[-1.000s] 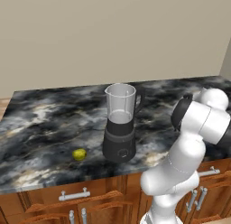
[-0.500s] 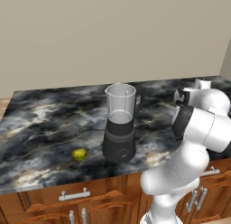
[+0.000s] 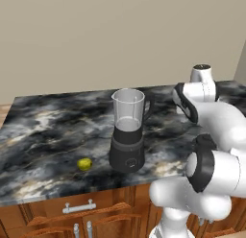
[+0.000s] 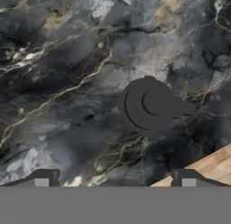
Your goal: Open the blender lid, put the pear in the blender, close the lid, and start the blender.
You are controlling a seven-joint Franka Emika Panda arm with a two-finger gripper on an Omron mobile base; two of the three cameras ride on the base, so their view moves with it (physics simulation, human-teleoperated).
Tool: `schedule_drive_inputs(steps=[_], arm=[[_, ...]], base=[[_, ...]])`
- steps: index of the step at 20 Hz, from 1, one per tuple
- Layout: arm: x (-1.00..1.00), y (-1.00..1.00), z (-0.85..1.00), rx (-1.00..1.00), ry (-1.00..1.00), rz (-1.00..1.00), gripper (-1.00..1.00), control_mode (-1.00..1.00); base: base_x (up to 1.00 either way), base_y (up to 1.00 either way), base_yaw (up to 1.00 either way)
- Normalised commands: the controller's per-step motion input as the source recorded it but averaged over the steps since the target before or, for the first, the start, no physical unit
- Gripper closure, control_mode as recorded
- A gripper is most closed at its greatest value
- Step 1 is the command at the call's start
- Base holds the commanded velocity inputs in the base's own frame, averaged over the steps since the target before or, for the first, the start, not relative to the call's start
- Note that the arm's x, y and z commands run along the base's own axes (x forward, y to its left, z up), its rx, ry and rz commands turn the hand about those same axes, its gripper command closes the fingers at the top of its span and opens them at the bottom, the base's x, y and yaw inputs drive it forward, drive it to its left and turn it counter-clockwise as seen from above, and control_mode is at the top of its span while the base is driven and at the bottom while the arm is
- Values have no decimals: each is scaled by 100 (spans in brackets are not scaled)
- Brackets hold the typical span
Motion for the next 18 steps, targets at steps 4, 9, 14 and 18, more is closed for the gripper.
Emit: schedule_drive_inputs(steps=[4,9,14,18], arm=[[-81,49,5,-1,-10,3,-100,-100],[-67,70,41,0,1,0,-100,-100],[-63,80,49,0,8,1,-100,-100],[-58,83,27,0,6,5,-100,-100]], base=[[0,0,0],[0,0,0],[0,0,0],[0,0,0]])
